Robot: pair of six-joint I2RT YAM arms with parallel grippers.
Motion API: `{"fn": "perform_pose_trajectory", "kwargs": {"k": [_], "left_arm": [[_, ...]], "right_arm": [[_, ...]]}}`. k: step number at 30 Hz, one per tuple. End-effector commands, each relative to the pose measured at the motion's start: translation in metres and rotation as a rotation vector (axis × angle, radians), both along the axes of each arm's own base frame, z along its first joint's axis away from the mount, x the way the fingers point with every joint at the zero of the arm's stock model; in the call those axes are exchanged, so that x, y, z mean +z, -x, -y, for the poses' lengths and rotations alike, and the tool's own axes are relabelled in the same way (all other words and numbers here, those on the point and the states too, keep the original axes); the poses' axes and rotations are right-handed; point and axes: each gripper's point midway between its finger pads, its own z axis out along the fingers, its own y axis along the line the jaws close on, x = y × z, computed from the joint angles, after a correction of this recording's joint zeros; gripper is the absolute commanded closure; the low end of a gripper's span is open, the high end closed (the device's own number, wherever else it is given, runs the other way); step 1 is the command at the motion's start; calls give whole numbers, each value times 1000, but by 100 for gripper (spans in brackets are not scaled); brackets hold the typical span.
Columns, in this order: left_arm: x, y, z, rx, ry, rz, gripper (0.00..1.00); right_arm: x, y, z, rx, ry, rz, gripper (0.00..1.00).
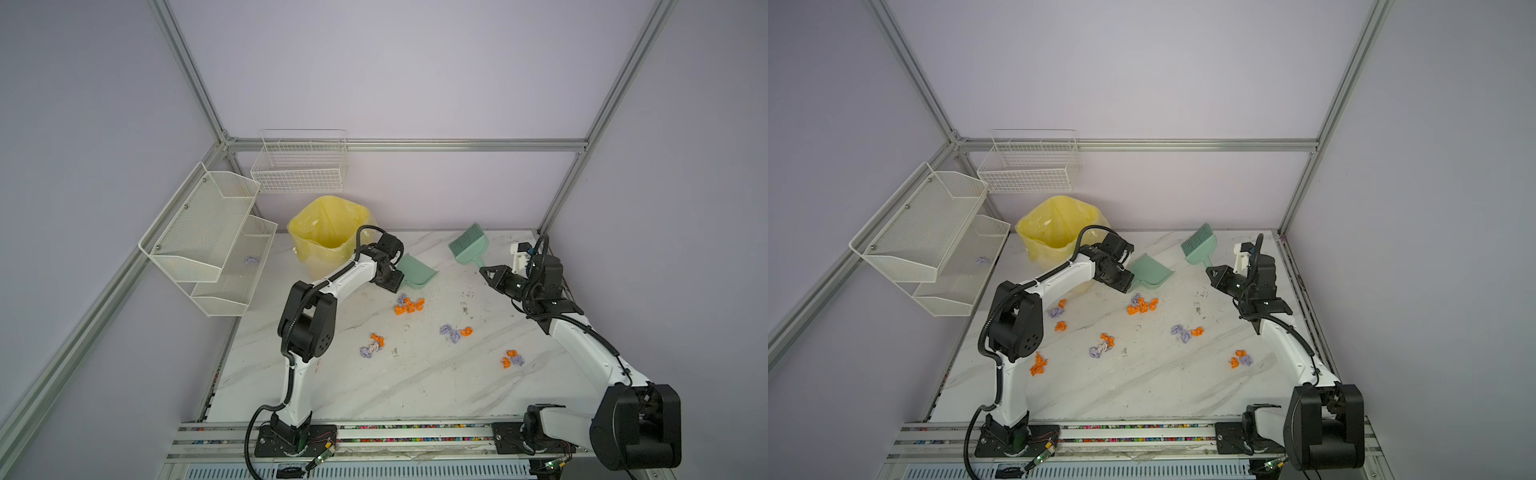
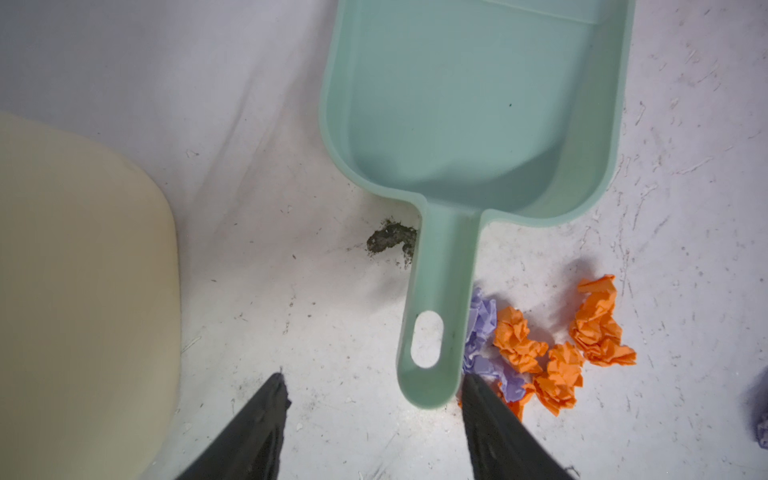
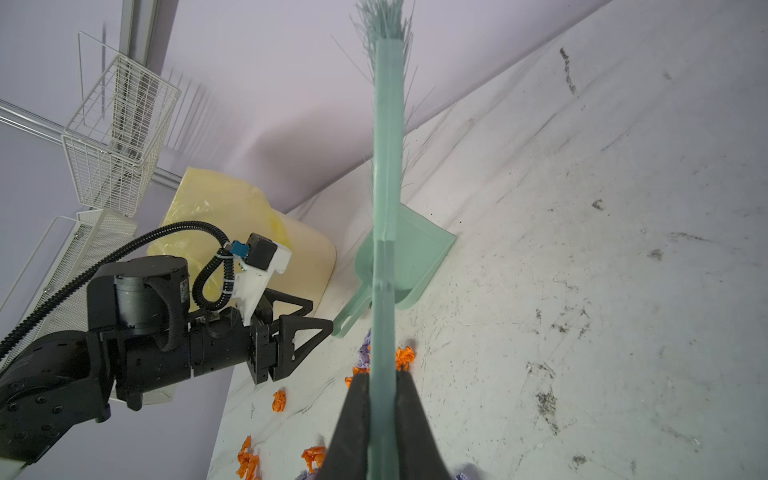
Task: Sweep away the paper scraps from the table
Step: 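Lower the left gripper onto the mint-green dustpan handle, then close the left gripper on the dustpan handle end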
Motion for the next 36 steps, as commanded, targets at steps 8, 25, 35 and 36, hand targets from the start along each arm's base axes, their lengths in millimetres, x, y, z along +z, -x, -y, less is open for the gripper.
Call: {"fn": "perform_pose_trajectory", "kwargs": {"k": [8, 25, 35, 36], "left_arm": [[16, -22, 6, -6, 16, 56, 38], [-13, -10, 2, -13, -11, -6, 51], [-28, 1, 5, -30, -37, -34, 58], [-28, 1, 4, -31, -38, -34, 58]], "right_arm": [[9, 2, -2, 21, 0, 38, 100], [13, 3, -2, 23, -5, 47, 100], [14, 4, -2, 24, -8, 49, 100], [15, 4, -3, 26, -9, 51, 100]]}}
